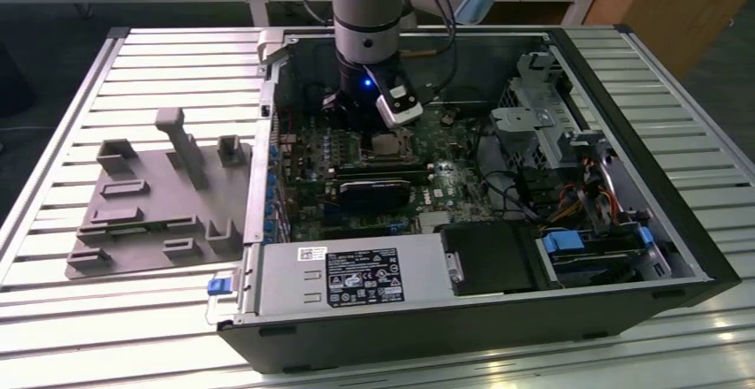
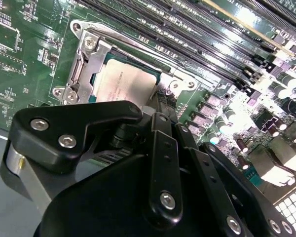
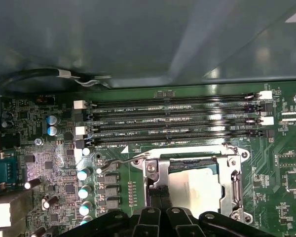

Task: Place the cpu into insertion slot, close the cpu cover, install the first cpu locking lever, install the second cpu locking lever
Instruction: 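Close the cpu cover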

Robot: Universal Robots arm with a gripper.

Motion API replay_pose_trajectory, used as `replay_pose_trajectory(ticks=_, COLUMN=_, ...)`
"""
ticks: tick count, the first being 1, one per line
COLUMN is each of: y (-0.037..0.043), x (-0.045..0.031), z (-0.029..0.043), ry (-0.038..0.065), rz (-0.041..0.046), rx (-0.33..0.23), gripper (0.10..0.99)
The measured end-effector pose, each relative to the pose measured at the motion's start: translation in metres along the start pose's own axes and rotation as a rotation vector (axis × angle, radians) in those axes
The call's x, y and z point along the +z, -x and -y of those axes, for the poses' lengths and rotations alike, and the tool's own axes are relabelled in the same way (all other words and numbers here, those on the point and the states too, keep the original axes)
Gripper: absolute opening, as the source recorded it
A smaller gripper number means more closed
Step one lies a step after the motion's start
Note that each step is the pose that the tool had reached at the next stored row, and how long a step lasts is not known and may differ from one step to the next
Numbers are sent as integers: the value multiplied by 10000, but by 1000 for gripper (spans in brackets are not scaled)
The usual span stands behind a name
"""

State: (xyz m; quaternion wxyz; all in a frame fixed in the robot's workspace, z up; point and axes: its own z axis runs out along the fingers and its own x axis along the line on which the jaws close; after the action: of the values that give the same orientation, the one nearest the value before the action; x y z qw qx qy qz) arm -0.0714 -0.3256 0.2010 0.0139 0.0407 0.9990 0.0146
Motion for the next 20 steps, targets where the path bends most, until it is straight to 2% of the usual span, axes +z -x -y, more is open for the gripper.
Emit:
replay_pose_trajectory(ticks=4, y=0, x=2, z=0, ry=26, rz=-1, rx=0, gripper=106)
replay_pose_trajectory(ticks=6, y=0, x=1, z=-1, ry=221, rz=-15, rx=7, gripper=106)
replay_pose_trajectory(ticks=8, y=1, x=-5, z=-2, ry=319, rz=-20, rx=9, gripper=106)
replay_pose_trajectory(ticks=12, y=1, x=-24, z=-1, ry=391, rz=-28, rx=11, gripper=106)
replay_pose_trajectory(ticks=16, y=2, x=-54, z=-2, ry=421, rz=-31, rx=13, gripper=106)
replay_pose_trajectory(ticks=18, y=2, x=-53, z=-2, ry=508, rz=-37, rx=13, gripper=106)
replay_pose_trajectory(ticks=20, y=2, x=-54, z=-2, ry=650, rz=-50, rx=19, gripper=106)
